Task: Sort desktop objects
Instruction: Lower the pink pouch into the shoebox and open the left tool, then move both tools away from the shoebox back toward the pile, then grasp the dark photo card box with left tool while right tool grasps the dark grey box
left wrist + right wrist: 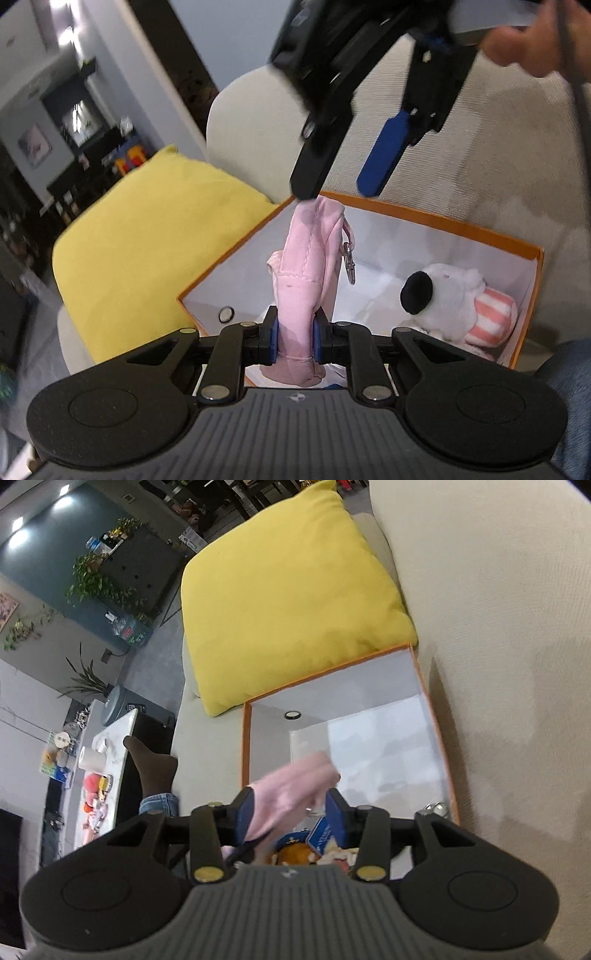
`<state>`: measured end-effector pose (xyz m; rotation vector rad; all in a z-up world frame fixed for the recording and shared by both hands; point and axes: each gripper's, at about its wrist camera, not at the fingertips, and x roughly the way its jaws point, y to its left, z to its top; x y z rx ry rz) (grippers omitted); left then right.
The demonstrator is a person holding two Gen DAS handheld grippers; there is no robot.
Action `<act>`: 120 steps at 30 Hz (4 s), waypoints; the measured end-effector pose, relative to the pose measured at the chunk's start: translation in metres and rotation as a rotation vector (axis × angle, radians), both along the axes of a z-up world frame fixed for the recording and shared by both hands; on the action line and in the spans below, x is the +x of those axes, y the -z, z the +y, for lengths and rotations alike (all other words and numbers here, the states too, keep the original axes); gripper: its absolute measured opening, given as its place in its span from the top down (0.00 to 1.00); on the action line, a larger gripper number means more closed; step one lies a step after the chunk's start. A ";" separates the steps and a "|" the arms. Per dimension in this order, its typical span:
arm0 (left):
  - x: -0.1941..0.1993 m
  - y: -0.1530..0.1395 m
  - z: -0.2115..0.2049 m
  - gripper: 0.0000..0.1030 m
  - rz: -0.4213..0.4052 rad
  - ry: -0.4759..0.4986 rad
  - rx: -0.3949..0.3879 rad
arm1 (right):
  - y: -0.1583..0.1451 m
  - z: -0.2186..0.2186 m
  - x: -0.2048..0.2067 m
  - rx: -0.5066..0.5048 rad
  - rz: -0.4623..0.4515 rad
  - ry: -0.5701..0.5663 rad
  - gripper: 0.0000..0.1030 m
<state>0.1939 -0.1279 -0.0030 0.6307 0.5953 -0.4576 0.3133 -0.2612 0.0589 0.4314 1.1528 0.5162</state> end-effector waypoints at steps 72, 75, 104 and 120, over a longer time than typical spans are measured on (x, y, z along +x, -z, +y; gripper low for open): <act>-0.060 -0.034 0.171 0.46 0.234 -0.418 -0.425 | -0.019 0.007 -0.115 -0.384 -0.487 -0.180 0.58; -0.084 -0.032 0.188 0.46 0.249 -0.492 -0.401 | -0.028 0.036 -0.142 -0.331 -0.511 -0.245 0.58; -0.200 0.083 0.147 0.47 0.374 -0.334 -0.190 | 0.110 0.147 -0.267 -0.515 -0.490 -0.672 0.43; -0.211 0.089 0.160 0.72 0.326 -0.364 -0.234 | 0.148 0.191 -0.303 -0.826 -0.575 -0.968 0.30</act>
